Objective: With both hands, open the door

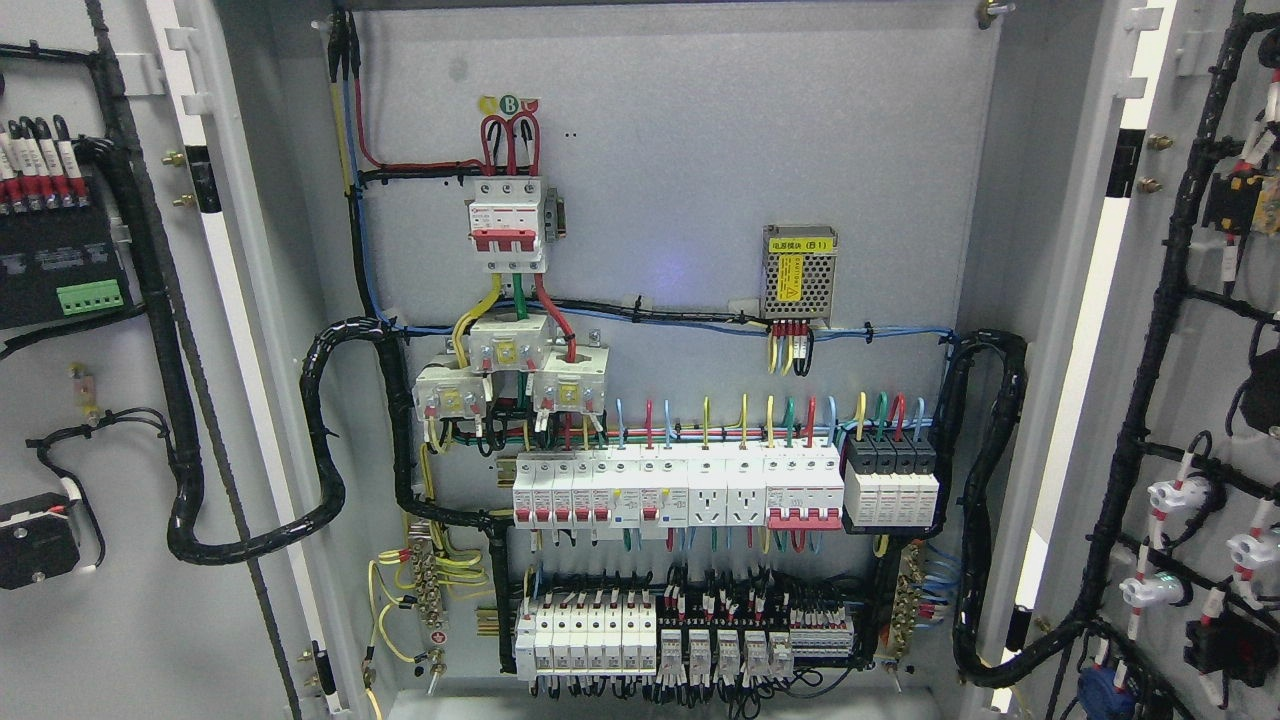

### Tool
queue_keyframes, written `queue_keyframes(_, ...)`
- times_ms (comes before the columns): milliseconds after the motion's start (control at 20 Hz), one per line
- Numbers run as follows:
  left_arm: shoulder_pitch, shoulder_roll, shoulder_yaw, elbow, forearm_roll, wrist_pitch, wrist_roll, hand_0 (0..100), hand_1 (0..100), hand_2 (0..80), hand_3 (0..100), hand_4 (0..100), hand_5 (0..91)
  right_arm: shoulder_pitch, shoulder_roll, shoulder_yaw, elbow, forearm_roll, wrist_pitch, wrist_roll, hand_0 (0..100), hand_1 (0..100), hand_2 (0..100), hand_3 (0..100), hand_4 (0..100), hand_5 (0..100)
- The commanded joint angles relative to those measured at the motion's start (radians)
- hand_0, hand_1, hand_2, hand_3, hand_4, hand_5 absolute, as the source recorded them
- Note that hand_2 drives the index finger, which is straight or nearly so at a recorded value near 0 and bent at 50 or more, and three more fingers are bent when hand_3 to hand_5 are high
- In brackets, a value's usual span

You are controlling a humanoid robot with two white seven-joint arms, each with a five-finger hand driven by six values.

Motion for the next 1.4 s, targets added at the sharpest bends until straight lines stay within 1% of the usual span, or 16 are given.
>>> queue_keyframes(0,-0.089,0.016,-0.047,0.191,-0.023,0.057,0.001,0,0,0.0,0,3,0.0,-0.012,-0.007,0.004,0.002,-0.029,-0.146,-0.001,0,0,0,0,0,0)
queue_keyframes(200,-0.102,0.016,-0.051,0.203,-0.033,0.095,0.000,0,0,0.0,0,3,0.0,-0.015,-0.009,0.004,0.002,-0.031,-0.146,-0.001,0,0,0,0,0,0)
queue_keyframes(651,-0.109,0.016,-0.051,0.203,-0.033,0.095,0.000,0,0,0.0,0,3,0.0,-0.028,-0.009,0.004,0.003,-0.032,-0.146,-0.001,0,0,0,0,0,0)
queue_keyframes(801,-0.105,0.016,-0.051,0.200,-0.033,0.095,0.001,0,0,0.0,0,3,0.0,-0.028,-0.009,0.004,0.003,-0.031,-0.148,-0.011,0,0,0,0,0,0)
queue_keyframes(1002,-0.095,0.015,-0.051,0.186,-0.029,0.094,0.000,0,0,0.0,0,3,0.0,-0.025,-0.009,0.004,0.005,-0.032,-0.146,-0.013,0,0,0,0,0,0)
queue_keyframes(1102,-0.090,0.015,-0.080,0.156,-0.023,0.094,0.000,0,0,0.0,0,3,0.0,-0.026,-0.009,0.004,0.005,-0.032,-0.146,-0.013,0,0,0,0,0,0)
queue_keyframes(1152,-0.081,0.016,-0.100,0.124,-0.020,0.089,0.001,0,0,0.0,0,3,0.0,-0.026,-0.009,0.004,0.005,-0.032,-0.146,-0.013,0,0,0,0,0,0)
queue_keyframes(1252,-0.040,0.015,-0.103,0.048,-0.006,0.088,0.001,0,0,0.0,0,3,0.0,-0.026,-0.009,0.004,0.005,-0.032,-0.146,-0.013,0,0,0,0,0,0)
queue_keyframes(1352,0.025,0.013,-0.120,-0.051,0.032,0.088,0.001,0,0,0.0,0,3,0.0,-0.028,-0.009,0.004,0.003,-0.032,-0.146,-0.013,0,0,0,0,0,0)
